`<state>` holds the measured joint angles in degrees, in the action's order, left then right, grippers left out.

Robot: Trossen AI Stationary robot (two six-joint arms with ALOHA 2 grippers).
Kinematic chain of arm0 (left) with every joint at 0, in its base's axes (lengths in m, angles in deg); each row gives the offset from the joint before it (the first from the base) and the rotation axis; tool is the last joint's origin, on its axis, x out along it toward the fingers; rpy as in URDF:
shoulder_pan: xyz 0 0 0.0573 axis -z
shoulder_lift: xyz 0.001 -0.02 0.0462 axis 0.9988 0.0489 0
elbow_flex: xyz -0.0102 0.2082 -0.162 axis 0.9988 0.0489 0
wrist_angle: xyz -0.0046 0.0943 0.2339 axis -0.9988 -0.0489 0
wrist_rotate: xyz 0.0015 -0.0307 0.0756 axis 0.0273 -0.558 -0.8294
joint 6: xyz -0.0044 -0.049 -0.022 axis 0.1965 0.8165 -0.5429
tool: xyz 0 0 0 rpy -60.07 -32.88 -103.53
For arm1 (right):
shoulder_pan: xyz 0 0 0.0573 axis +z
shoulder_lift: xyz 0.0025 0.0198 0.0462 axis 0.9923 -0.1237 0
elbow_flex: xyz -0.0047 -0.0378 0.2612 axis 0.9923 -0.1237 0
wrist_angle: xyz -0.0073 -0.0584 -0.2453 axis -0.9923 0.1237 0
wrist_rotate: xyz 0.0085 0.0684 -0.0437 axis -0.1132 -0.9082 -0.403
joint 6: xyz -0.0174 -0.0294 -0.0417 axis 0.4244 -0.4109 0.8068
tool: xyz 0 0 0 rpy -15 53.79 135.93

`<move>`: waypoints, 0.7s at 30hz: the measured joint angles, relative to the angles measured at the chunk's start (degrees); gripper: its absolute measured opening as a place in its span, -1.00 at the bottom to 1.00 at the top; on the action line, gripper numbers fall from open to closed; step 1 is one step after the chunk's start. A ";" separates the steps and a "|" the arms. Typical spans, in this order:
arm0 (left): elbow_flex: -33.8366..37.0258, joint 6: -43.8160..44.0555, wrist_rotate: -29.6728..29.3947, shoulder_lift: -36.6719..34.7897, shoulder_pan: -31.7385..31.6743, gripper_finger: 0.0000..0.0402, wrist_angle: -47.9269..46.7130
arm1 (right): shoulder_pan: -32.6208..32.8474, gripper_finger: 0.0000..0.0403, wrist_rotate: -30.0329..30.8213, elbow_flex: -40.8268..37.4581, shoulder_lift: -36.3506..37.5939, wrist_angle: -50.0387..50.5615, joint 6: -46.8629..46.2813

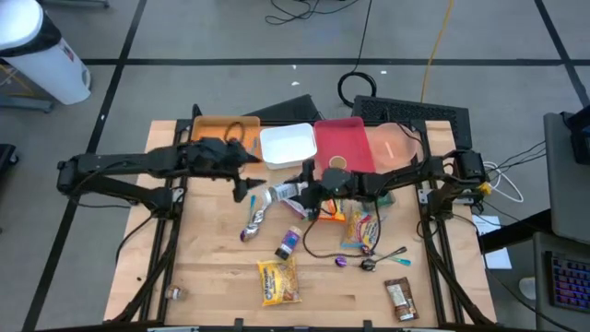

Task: Pick & Place Food Item
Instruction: Put the white seasoning bottle into the pink bin

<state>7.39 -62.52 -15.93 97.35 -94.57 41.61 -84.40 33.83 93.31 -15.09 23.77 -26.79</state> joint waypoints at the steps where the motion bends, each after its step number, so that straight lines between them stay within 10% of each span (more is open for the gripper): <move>1: -0.39 -1.01 -0.82 -1.40 0.30 0.71 -1.62 | -0.81 -0.03 -1.75 0.00 0.00 -0.25 -1.80; 9: -1.20 -3.56 -7.81 -13.23 5.32 0.71 -4.29 | -8.54 -0.03 -27.59 0.00 0.00 -11.23 -23.63; 21: 11.21 -4.63 -24.67 -12.49 14.56 0.72 9.05 | -9.01 -0.03 -32.82 0.00 0.02 -21.79 -32.97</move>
<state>18.60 -67.15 -40.59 84.86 -80.01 50.66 -93.41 1.02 93.31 -15.06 1.98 -59.76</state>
